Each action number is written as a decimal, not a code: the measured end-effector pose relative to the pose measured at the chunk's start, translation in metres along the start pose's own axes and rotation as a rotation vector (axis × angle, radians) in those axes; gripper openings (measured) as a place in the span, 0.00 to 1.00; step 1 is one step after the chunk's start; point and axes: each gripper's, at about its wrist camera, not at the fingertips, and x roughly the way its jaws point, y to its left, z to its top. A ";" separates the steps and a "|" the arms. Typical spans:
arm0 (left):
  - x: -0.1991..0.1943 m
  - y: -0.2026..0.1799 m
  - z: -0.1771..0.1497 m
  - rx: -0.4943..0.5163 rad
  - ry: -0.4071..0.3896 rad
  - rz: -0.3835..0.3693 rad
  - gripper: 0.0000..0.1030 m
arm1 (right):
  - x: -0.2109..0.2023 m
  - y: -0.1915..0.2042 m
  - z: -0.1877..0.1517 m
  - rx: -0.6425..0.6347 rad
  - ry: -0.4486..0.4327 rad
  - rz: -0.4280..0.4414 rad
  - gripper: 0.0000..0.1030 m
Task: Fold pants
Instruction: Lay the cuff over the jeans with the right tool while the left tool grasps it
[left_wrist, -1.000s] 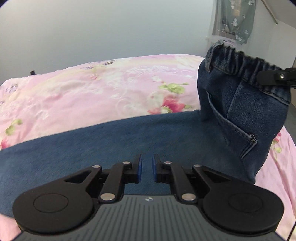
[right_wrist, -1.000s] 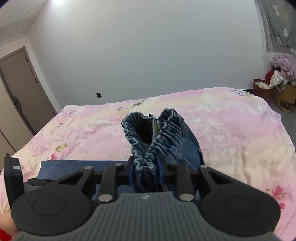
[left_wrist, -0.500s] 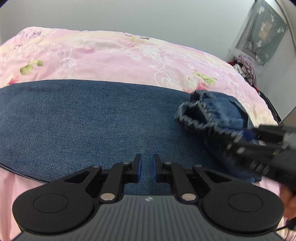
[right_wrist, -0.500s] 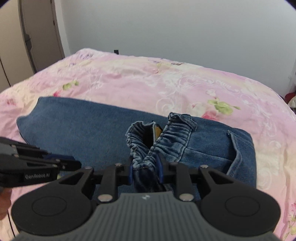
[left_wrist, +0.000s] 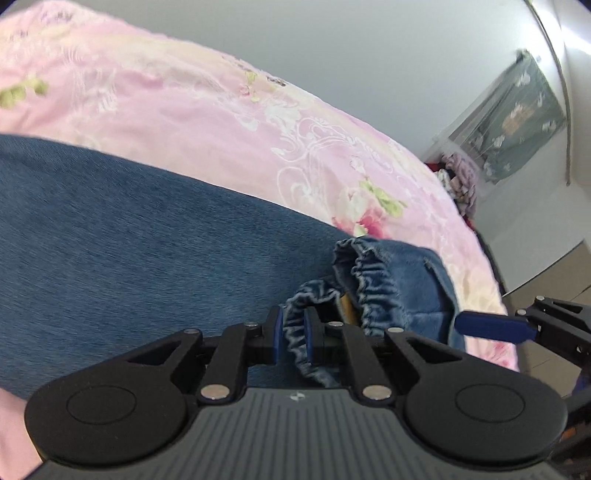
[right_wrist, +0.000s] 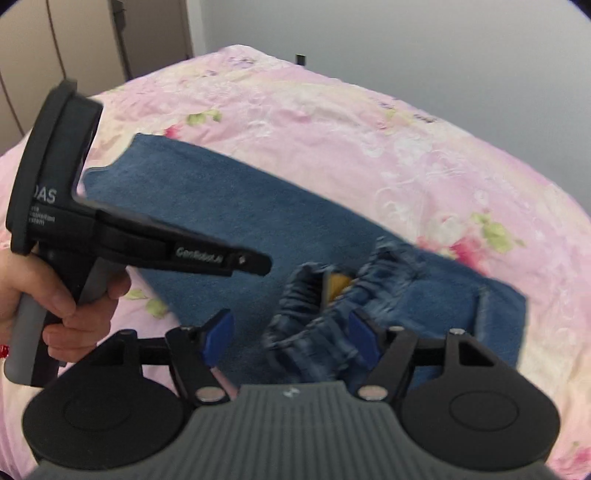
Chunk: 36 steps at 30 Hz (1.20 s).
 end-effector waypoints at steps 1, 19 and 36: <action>0.006 0.002 0.003 -0.034 0.004 -0.034 0.12 | 0.003 -0.005 0.006 -0.001 0.012 -0.031 0.63; 0.042 0.020 0.017 -0.220 0.083 -0.194 0.12 | 0.112 -0.057 0.058 0.178 0.187 -0.184 0.47; 0.058 -0.014 0.011 -0.192 0.100 -0.064 0.41 | 0.067 -0.074 0.037 0.208 0.084 -0.105 0.13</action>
